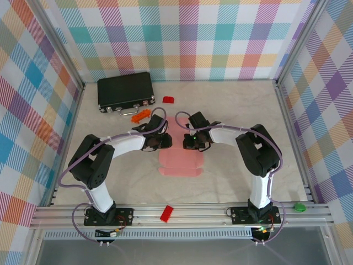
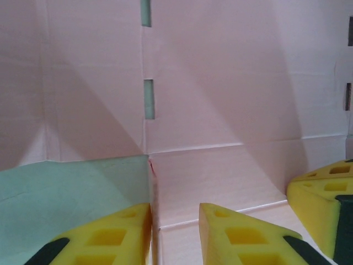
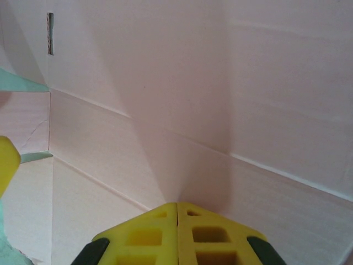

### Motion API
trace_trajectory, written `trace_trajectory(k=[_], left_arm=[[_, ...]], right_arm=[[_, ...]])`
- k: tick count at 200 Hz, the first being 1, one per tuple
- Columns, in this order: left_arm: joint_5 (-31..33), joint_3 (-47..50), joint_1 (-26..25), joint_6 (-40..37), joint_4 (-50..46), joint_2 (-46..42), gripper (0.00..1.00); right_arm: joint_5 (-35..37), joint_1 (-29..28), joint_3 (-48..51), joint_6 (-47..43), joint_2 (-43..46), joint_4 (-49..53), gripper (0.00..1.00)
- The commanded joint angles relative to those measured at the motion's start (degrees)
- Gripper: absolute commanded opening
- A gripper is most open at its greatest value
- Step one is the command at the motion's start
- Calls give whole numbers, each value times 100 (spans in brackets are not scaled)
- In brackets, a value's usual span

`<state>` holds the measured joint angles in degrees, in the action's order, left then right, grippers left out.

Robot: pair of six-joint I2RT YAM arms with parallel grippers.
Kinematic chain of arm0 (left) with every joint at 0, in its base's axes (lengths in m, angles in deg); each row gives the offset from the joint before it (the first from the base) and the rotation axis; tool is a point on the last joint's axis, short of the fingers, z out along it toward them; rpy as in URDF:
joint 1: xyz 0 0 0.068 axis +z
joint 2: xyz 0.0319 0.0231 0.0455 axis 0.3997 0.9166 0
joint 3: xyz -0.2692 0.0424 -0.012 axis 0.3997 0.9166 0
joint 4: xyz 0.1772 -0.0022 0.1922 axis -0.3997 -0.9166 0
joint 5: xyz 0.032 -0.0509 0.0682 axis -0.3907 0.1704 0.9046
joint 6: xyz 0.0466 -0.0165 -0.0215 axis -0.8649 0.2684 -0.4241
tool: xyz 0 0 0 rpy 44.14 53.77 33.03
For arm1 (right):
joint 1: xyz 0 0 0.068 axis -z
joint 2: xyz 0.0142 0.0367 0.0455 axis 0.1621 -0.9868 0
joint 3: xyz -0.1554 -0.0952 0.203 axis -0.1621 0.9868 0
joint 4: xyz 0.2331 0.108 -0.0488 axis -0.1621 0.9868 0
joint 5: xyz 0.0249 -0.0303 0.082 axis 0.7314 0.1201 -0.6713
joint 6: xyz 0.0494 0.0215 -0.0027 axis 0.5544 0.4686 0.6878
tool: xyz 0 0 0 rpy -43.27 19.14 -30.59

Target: Fold the paper box

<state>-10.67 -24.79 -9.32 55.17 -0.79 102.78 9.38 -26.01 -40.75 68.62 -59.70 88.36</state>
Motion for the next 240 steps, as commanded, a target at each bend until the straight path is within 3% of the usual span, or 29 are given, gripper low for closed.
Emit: trace_trajectory(k=[1,83,189,201,240], left_arm=[[-230,-217,-110,-155,107,167,27],[-266,-363,-170,-217,18,268,29],[605,-401,-391,-446,-359,-768,43],[479,-471,-432,-489,-371,-671,39],[52,-783,-570,-485,-349,-105,5]], right_arm=[[55,-70,80,33,-222,69,8],[110,-74,78,70,-162,98,8],[898,-20,450,231,1222,224,10],[982,40,525,248,1345,287,11],[1031,390,939,301,1739,343,13]])
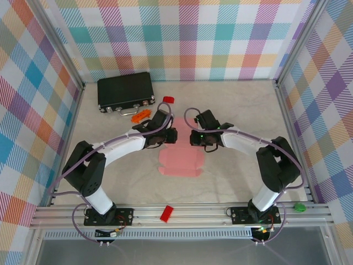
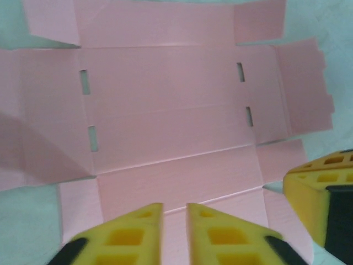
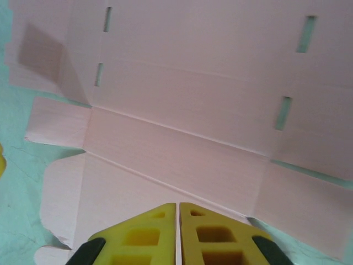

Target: Fold the paper box

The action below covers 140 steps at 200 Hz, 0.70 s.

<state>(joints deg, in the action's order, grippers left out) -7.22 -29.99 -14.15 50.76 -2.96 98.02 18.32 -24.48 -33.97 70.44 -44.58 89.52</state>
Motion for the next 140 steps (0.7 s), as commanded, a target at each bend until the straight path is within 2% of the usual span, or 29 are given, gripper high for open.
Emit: trace_trajectory(k=[1,6,57,88,140], left_arm=[[-296,-282,-87,-36,-132,390,4],[-313,-319,-95,5,-142,462,0],[-430,-554,-109,268,-118,1186,0],[-353,-712,-105,362,-328,1546,0],[-211,-636,-105,413,-517,1706,0]], right_arm=[[136,249,270,120,236,228,13],[128,306,319,125,277,234,13],[-96,727,711,173,456,154,22],[-93,821,780,207,426,142,33],[-289,883,791,245,236,-12,41]])
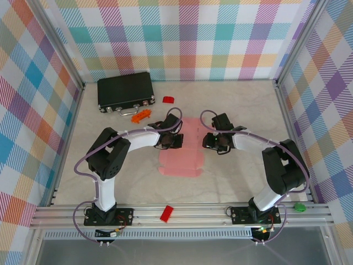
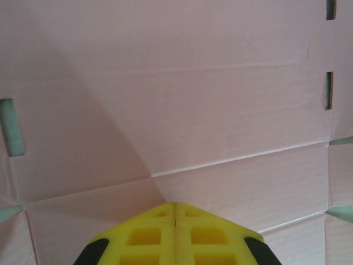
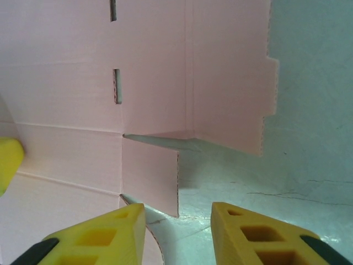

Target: Fold the paper box

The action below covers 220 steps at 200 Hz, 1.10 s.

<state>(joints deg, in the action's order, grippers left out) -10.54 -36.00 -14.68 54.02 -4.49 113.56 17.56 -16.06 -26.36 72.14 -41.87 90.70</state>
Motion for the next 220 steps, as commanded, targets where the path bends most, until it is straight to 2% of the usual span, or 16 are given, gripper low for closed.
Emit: trace_trajectory(k=[1,73,126,167,220], left_arm=[[126,-34,-57,90,-361,149,0],[122,90,-59,128,-350,134,0],[143,131,-54,128,-351,153,0],[113,115,-56,111,-348,192,0],[137,118,-60,109,-354,187,0]], right_arm=[[-216,47,30,74,-39,-132,41],[-540,51,-33,134,-436,-464,42],[-1072,43,33,134,-485,-898,37],[-1204,34,73,45,-333,-993,35],[-1591,-113,-151,-70,-594,-1118,32]])
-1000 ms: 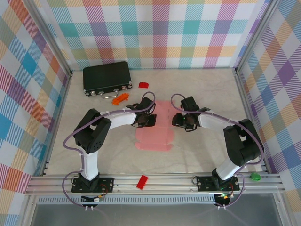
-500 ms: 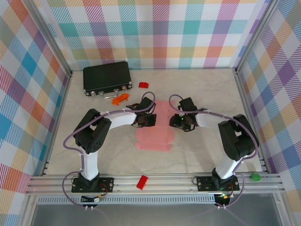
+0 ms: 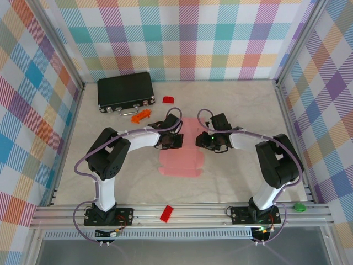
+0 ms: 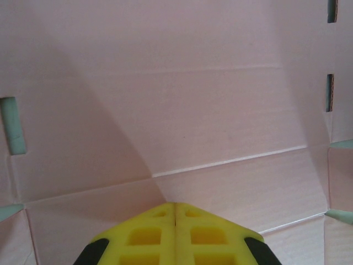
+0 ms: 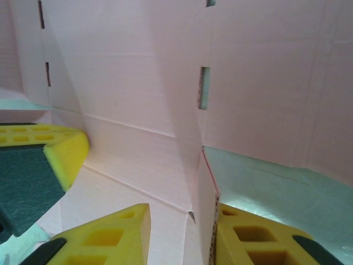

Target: Fold the paper box

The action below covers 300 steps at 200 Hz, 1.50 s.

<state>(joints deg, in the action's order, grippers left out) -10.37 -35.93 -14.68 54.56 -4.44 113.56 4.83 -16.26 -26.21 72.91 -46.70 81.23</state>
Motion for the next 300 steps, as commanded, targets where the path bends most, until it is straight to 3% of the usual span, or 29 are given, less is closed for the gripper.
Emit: trace_trajectory(k=[1,107,173,193,225,245,275,300], left_arm=[[125,111,-60,55,-361,188,0],[73,47,-58,-1,-363,209,0],[77,-390,-60,-218,-731,12,0],[96,-606,-61,-295,-942,-145,7],[172,-787,-61,-427,-1195,-510,26],[237,-644,-52,-412,-1259,-811,30],[162,41,-61,-141,-1107,-1340,29],[-104,702,-61,197,-845,-1654,19]], right_arm=[[-323,-99,-173,-150,-117,-177,32],[-537,-184,-462,-46,-603,-265,27],[368,-184,-516,-315,113,477,27],[764,-168,-674,-493,280,916,27],[1075,-76,-1027,-828,295,1353,28],[1091,26,-1331,-1072,154,1525,29],[956,149,-2276,-1596,-428,1953,29],[760,159,-3208,-1940,-1085,2355,29]])
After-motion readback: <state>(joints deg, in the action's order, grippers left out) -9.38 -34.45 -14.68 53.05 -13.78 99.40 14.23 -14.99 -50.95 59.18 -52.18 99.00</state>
